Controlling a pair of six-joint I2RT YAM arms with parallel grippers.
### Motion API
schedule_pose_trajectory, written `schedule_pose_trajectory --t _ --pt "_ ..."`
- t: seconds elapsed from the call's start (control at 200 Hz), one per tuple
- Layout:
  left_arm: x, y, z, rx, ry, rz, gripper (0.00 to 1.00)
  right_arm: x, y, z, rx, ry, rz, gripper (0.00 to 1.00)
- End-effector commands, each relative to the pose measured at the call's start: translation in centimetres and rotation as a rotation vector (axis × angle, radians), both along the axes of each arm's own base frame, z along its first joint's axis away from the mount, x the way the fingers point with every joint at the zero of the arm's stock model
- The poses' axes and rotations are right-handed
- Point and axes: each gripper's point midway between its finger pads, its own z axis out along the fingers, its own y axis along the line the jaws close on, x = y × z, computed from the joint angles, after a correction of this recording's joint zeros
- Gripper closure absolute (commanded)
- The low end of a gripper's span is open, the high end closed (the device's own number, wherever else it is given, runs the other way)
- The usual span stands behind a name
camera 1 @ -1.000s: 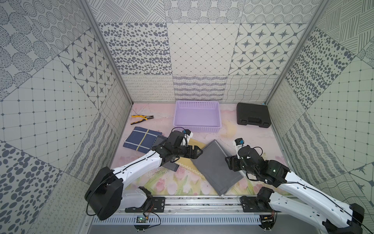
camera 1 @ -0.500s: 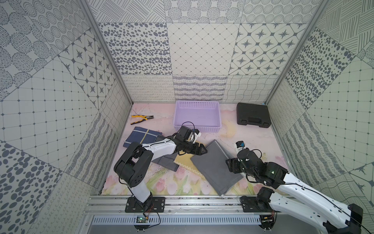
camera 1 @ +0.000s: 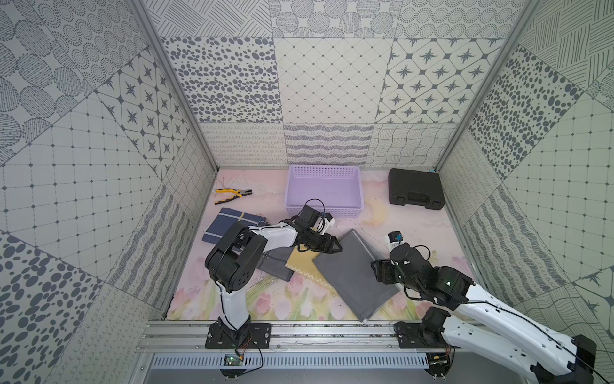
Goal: Put the folded pillowcase in the basket
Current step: Pick up the pillowcase from the pillowcase.
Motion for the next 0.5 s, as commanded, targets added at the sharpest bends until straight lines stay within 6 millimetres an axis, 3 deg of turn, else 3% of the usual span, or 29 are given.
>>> schedule_pose_trajectory --t 0.0,0.205,0.495 --pt "-0.8 -0.3 -0.8 0.016 0.027 -0.051 0.34 0.4 -0.1 0.3 0.012 -0.024 -0.018 0.29" --pt "-1.0 -0.1 -0.9 0.030 0.027 -0.041 0.55 0.3 -0.1 0.2 0.012 -0.019 -0.019 0.29" --pt "-1.0 0.3 0.6 0.025 -0.008 -0.021 0.79 0.2 -0.2 -0.1 0.011 -0.013 -0.021 0.29"
